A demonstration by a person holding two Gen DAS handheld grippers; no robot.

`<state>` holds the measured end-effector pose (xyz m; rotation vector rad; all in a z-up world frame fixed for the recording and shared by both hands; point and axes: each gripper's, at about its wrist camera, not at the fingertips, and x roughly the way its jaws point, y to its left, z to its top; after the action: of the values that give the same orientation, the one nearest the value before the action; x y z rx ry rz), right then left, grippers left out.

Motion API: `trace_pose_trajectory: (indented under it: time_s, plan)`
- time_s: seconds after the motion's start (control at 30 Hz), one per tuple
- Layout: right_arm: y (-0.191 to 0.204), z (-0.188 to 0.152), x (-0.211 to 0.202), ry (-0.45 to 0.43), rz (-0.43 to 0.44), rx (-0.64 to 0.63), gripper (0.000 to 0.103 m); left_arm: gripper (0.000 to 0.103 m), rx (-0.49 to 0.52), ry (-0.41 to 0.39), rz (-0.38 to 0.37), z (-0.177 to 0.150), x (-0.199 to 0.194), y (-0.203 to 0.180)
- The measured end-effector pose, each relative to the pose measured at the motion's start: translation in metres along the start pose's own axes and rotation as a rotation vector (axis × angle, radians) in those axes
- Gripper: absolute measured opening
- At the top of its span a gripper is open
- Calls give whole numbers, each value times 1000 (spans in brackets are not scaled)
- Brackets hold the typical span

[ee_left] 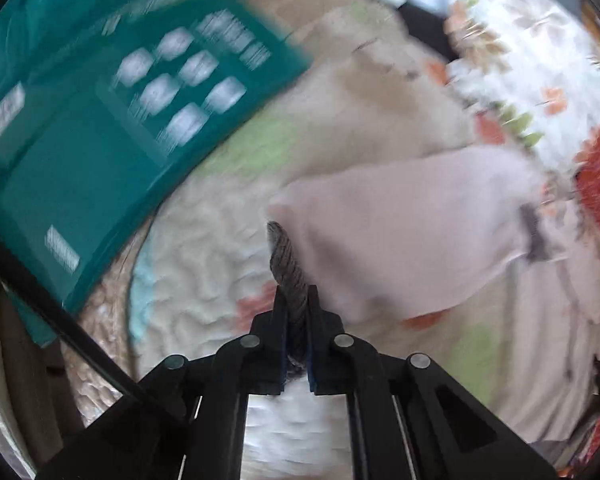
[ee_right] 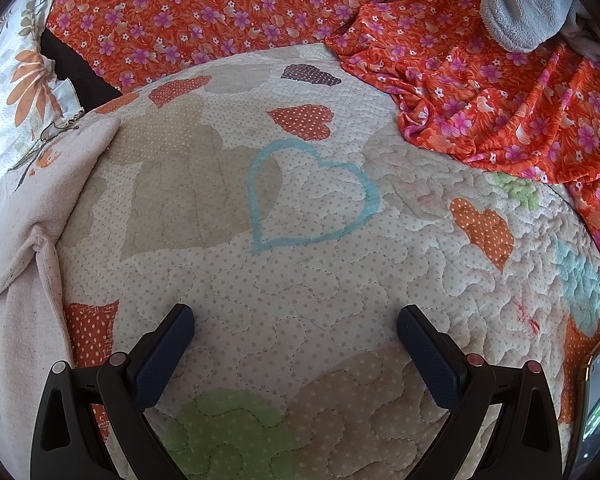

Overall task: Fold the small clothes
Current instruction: 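Grasp the grey cuff with the left gripper and lift it, then lay the sleeve across the sweater body with the left gripper and release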

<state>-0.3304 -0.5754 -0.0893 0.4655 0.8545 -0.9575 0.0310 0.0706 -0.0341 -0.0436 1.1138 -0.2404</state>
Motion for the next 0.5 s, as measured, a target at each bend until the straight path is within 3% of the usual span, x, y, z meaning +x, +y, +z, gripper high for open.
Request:
trace_pose_trajectory:
  time_s: [0.1, 0.2, 0.23, 0.3, 0.4, 0.5]
  plan:
    - [0, 0, 0, 0, 0, 0, 103, 6, 81, -57, -72, 14, -32, -53]
    - [0, 0, 0, 0, 0, 0, 103, 6, 215, -95, -176, 27, -61, -139]
    - [0, 0, 0, 0, 0, 0, 103, 6, 264, -98, -242, 31, -70, -180]
    - [0, 0, 0, 0, 0, 0, 103, 6, 341, -98, -328, 30, -84, -240]
    - [0, 0, 0, 0, 0, 0, 103, 6, 492, -73, -438, 15, -94, -358]
    - [0, 0, 0, 0, 0, 0, 103, 10, 573, -12, -492, -9, -86, -449]
